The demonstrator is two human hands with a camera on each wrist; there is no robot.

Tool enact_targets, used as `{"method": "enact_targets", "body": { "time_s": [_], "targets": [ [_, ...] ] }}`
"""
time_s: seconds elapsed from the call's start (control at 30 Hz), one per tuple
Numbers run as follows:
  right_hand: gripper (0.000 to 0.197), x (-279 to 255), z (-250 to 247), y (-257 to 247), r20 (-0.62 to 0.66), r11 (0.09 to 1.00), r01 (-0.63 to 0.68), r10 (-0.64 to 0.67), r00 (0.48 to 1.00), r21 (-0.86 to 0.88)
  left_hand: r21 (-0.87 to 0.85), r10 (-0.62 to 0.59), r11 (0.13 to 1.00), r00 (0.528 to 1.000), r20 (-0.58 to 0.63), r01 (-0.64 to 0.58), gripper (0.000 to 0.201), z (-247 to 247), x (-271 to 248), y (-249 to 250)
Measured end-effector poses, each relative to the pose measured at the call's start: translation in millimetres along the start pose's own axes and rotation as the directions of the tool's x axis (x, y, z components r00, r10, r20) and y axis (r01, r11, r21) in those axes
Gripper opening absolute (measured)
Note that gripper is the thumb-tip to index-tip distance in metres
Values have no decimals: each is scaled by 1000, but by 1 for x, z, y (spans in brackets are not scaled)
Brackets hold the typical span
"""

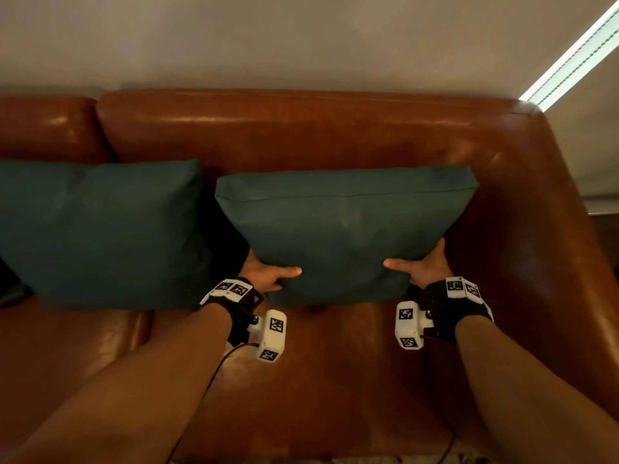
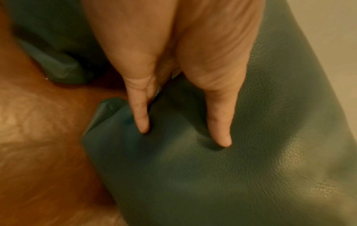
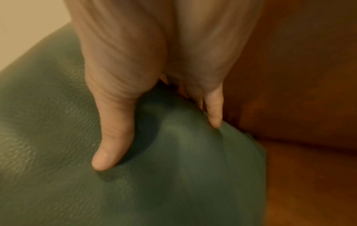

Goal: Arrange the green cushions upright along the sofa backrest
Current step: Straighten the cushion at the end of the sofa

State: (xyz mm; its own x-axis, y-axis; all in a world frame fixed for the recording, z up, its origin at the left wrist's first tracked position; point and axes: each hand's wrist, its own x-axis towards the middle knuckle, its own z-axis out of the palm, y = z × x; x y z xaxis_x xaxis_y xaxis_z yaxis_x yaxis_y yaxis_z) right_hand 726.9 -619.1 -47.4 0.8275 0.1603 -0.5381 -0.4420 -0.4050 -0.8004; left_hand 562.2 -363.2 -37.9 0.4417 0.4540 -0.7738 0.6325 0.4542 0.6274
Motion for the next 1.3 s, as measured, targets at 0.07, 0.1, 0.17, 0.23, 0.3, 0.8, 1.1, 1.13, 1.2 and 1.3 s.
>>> {"method": "enact_targets", "body": {
  "time_s": [0.07, 0.1, 0.17, 0.23, 0.3, 0.8, 1.1, 1.13, 1.2, 1.3],
  "targets": [
    [150, 3, -3, 4, 12, 1000, -13, 13, 1000, 6, -3, 12, 1000, 1000, -12, -12, 91, 5, 1, 2],
    [150, 4, -4, 5, 13, 1000, -22, 22, 1000, 14, 5, 19, 1000, 1000, -15, -19, 92, 5, 1, 5],
    [147, 5, -3, 5, 3, 1000, -21, 21, 1000, 18, 32, 21, 999, 1000, -11, -21, 91, 4, 1, 11],
    [146, 4, 0, 2, -11, 1000, -7, 7, 1000, 4, 65, 10, 998, 1000, 5, -10, 91, -1, 1, 18],
    [139, 2, 4, -1, -28, 1000, 17, -18, 999, -24, 107, -13, 994, 1000, 20, 11, 92, -5, 3, 26],
    [101, 3, 9, 11, -99, 998, -62, 60, 993, -22, 233, -30, 972, 999, 39, 20, 102, 6, 1, 40],
    [119, -12, 27, 23, -269, 993, -39, 7, 963, -115, 100, 56, 994, 995, -78, -48, 109, 1, -12, 9],
    [118, -13, 29, 22, -268, 991, -54, 19, 963, -125, 95, 67, 994, 994, -86, -59, 109, 1, -11, 6],
    [117, -11, 32, 18, -266, 986, -77, 36, 963, -147, 96, 79, 993, 992, -93, -70, 111, 3, -12, 7],
    [116, -9, 33, 11, -280, 982, -90, 42, 959, -164, 89, 83, 993, 990, -110, -73, 116, 4, -12, 8]
  ]
}}
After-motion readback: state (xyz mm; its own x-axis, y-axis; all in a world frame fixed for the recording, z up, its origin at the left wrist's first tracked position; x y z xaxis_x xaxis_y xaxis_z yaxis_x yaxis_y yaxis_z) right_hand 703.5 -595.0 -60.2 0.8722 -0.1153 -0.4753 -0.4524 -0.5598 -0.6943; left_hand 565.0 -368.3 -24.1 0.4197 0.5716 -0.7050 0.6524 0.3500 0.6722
